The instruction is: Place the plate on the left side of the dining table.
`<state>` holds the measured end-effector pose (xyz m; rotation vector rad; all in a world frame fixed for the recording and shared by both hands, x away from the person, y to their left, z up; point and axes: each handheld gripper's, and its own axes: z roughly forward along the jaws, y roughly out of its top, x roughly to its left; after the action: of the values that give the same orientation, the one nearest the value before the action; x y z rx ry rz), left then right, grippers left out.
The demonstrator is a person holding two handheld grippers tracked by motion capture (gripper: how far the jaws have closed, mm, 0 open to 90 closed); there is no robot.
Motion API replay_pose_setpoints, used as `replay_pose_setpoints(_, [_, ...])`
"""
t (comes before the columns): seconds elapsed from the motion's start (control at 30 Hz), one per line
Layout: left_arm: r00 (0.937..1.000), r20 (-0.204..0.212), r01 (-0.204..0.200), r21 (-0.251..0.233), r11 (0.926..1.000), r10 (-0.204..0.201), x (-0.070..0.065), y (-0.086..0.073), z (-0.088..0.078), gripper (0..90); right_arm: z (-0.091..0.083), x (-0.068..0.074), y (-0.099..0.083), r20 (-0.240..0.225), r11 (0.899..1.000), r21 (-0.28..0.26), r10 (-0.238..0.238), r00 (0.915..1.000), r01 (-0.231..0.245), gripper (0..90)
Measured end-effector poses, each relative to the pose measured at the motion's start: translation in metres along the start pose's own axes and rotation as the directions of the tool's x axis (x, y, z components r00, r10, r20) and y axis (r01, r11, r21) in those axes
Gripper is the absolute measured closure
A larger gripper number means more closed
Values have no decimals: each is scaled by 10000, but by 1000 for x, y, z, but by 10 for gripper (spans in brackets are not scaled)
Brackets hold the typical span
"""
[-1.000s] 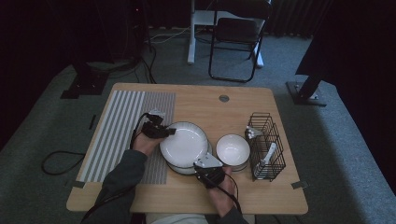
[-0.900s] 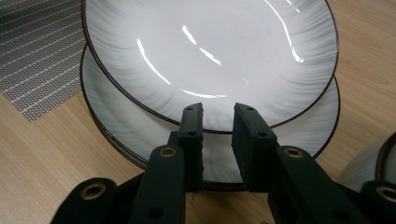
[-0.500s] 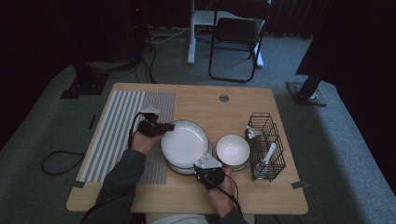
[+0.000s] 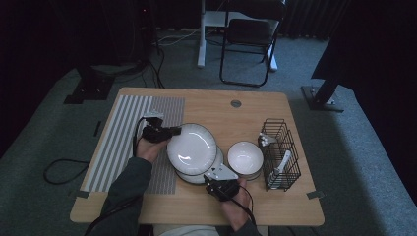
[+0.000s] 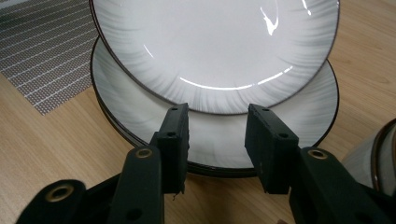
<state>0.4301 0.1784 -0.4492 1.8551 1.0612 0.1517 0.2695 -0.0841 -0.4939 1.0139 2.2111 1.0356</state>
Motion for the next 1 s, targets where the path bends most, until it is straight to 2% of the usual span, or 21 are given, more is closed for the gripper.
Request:
replay_pose_setpoints(0.4, [9993, -339, 101, -859, 9962, -131, 7, 11, -28, 837, -9, -3, -7, -34, 9996, -244, 137, 9999, -137, 555])
replay_pose_setpoints(0.6, [9969, -739, 170, -1139, 9933, -255, 17, 15, -44, 836, -11, -3, -8, -88, 9995, -321, 74, 9999, -77, 545])
replay_pose_setpoints(0.73, [9932, -1106, 205, -1339, 9908, -355, 25, 16, -58, 837, -11, -4, -9, -127, 9994, -332, 101, 9999, -105, 543])
replay_pose_setpoints(0.87, [9868, -1539, 257, -1533, 9878, -496, 35, 15, -71, 836, -12, -4, -9, -125, 9995, -303, 46, 9999, -50, 543])
replay_pose_setpoints(1.0, [9766, -1961, 519, -1822, 9819, -880, 48, 10, -84, 834, -12, -4, -10, -139, 9995, -310, 90, 9999, -94, 540])
